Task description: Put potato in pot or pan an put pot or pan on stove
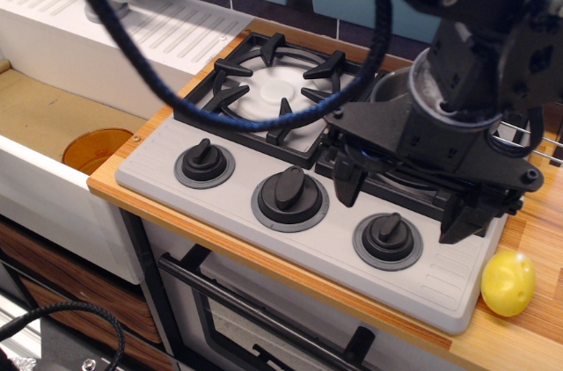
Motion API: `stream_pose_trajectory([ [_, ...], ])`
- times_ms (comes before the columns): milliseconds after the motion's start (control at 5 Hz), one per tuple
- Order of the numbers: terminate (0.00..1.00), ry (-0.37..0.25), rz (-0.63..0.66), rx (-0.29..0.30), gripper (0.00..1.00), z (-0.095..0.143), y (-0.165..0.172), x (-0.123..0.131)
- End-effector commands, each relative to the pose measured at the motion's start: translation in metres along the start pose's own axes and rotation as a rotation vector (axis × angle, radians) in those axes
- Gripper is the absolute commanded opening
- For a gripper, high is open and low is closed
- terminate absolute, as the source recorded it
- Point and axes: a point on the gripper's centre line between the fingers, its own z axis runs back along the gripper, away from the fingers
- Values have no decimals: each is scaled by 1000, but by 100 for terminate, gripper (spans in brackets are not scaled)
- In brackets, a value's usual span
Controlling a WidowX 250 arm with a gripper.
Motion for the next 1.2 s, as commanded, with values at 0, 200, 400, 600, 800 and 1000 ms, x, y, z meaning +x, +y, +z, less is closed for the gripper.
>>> stream_pose_trajectory([
  [0,0,0,0,0,100,0,0,0],
  [200,0,-13,44,5,100,-8,-15,5],
  [400,0,-13,50,16,100,-19,-25,8],
  [600,0,-27,62,5,100,-29,-36,10],
  [800,0,-40,86,1,100,-36,-49,8],
  [1000,0,-41,100,-7,100,-36,-59,3],
])
